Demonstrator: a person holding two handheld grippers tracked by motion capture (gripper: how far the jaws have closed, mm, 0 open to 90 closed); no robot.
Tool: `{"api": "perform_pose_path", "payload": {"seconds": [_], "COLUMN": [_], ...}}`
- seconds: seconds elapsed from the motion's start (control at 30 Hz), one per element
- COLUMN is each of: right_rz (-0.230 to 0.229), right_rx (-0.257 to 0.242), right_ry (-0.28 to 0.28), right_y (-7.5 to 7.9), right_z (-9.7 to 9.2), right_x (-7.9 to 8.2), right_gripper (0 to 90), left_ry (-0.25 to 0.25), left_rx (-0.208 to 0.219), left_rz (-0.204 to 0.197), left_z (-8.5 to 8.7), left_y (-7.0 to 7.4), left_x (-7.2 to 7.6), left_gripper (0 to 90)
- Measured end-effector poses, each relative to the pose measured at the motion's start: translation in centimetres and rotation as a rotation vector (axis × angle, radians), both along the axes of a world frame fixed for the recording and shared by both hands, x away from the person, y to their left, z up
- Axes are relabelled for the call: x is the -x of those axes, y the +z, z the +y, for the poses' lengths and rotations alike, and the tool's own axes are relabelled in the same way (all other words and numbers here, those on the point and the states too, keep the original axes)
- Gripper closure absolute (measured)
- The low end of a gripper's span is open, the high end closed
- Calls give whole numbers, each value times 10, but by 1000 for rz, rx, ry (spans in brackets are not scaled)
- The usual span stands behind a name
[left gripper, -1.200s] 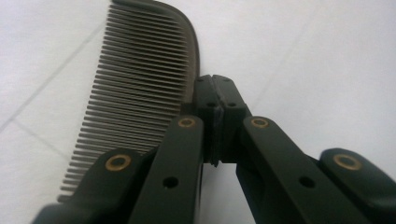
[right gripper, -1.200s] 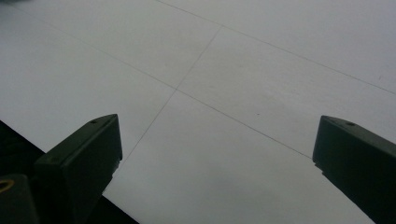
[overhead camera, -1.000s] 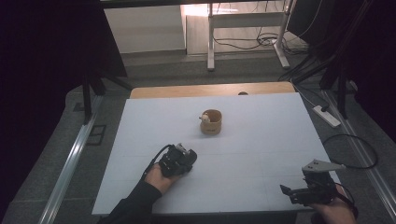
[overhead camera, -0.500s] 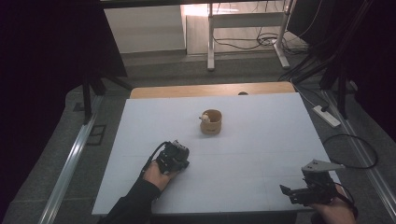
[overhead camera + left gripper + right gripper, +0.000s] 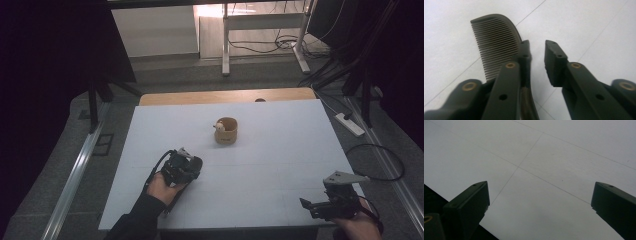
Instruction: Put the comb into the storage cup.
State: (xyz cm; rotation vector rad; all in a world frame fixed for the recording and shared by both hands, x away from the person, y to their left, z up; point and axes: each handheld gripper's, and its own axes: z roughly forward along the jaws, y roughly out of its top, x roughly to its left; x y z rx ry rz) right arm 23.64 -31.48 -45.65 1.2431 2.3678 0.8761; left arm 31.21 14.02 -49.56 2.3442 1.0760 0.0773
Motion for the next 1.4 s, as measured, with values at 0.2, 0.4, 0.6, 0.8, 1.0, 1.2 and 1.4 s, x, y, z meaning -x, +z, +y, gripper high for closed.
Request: {"api": "perform_pose_path", "payload": {"seconds": [0.2, 0.4, 0.6, 0.8, 1.0, 1.2, 1.4], "right_rz": [0, -1, -2, -3, -3, -3, -3], "right_rx": [-2, -3, -4, -5, -5, -5, -5], "right_ry": [0, 1, 1, 2, 3, 3, 4], "right_y": [0, 0, 0, 0, 0, 0, 0], "right_z": [0, 0, 0, -1, 0, 0, 0], "right_x": [0, 0, 0, 0, 0, 0, 1], "right_gripper": [22, 22, 22, 22, 22, 22, 22], "left_ry": [41, 63, 96, 118, 115, 121, 125], "left_rx": [18, -2, 2, -5, -30, -68, -84], "left_rz": [10, -7, -9, -1, -3, -7, -10], "left_z": [8, 14, 24, 33, 37, 39, 41], "left_y": [5, 8, 12, 14, 15, 16, 15], "left_x": [7, 14, 20, 28, 38, 44, 48], "left_gripper": [623, 470, 312, 144, 9, 0, 0]}}
